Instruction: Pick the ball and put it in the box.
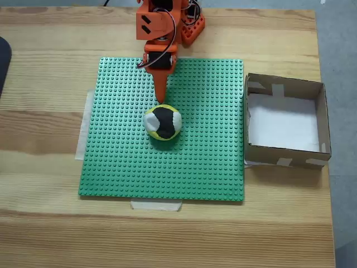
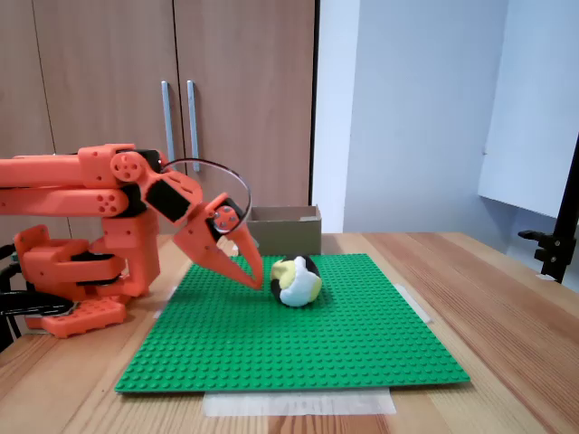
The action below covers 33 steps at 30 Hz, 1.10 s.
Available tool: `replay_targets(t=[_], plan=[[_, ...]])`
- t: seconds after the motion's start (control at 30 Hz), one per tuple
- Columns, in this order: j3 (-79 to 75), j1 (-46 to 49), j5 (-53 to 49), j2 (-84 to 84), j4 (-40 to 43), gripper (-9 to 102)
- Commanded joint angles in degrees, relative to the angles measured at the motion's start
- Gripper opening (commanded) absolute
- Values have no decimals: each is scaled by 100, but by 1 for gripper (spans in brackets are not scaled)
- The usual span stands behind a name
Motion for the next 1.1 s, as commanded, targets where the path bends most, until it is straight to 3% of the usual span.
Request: replay_targets(t=[0.0,0.73,1.07], plan=[[-492,53,44,-290,79,-1],[-4025,-26,580,-3850,1178,0],[-5344,9,457,-5256,1626,6]])
